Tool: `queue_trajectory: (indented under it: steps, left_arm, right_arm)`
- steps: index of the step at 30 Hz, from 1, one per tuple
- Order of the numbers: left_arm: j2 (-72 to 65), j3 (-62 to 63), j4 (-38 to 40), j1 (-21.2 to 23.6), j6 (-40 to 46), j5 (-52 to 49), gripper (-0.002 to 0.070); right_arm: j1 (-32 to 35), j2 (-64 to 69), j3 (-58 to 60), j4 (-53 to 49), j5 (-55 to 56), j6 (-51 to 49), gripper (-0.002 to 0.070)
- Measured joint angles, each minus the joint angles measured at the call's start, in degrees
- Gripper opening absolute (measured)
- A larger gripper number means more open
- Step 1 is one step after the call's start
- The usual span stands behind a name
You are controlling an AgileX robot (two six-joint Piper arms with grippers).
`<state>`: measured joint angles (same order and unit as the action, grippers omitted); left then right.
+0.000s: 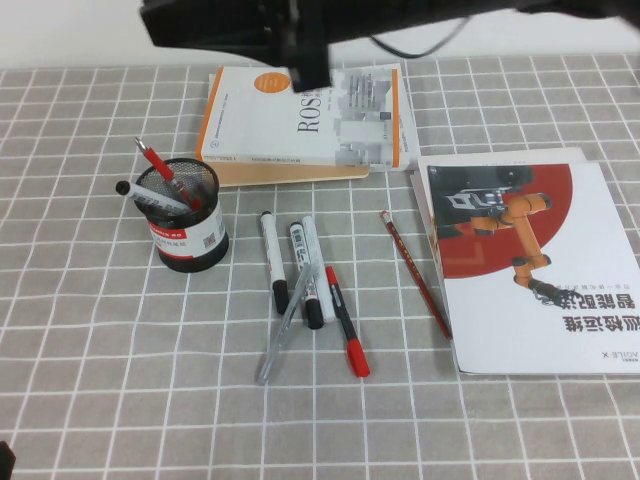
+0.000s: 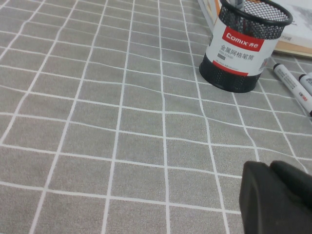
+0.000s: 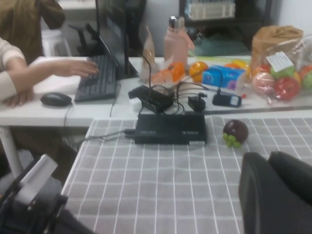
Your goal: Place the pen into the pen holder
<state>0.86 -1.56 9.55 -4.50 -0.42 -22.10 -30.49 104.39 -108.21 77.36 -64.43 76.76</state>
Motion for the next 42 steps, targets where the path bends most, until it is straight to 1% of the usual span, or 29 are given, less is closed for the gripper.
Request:
queue_trajectory:
  steps: [6, 12, 14, 20, 24, 31, 37, 40, 42]
  left_arm:
    - [0.00, 0.00, 0.00, 0.00, 0.00, 0.00, -0.0005]
    - [0.00, 0.00, 0.00, 0.00, 0.00, 0.00, -0.0005]
    - [0.00, 0.00, 0.00, 0.00, 0.00, 0.00, -0.0005]
    - [0.00, 0.00, 0.00, 0.00, 0.00, 0.00, -0.0005]
    - [0.00, 0.00, 0.00, 0.00, 0.00, 0.00, -0.0005]
    - [0.00, 0.00, 0.00, 0.00, 0.00, 0.00, -0.0005]
    - [0.00, 0.00, 0.00, 0.00, 0.00, 0.00, -0.0005]
    - [0.00, 0.00, 0.00, 0.00, 0.00, 0.00, -0.0005]
    - [0.00, 0.00, 0.00, 0.00, 0.00, 0.00, -0.0005]
  right_arm:
    - [0.00, -12.96, 15.13, -2.17, 7.03, 0.00, -0.0010]
    - [0.00, -28.61, 32.34, -2.29, 19.63, -0.43, -0.0010]
    - [0.00, -35.09, 37.81, -3.09, 25.10, -2.88, -0.0010]
    - [0.00, -50.47, 52.09, -10.41, 33.37, -11.84, -0.0011]
    - [0.00, -58.28, 60.49, -12.54, 41.18, -13.08, -0.0011]
    - [0.00, -69.10, 70.87, -13.38, 54.59, -8.42, -0.0012]
    - [0.00, -76.15, 76.69, -13.38, 59.96, -4.04, -0.0012]
    - [0.00, -77.70, 79.64, -12.32, 62.46, -3.87, -0.0012]
    - [0.00, -77.79, 82.13, -14.86, 66.11, -7.45, -0.0012]
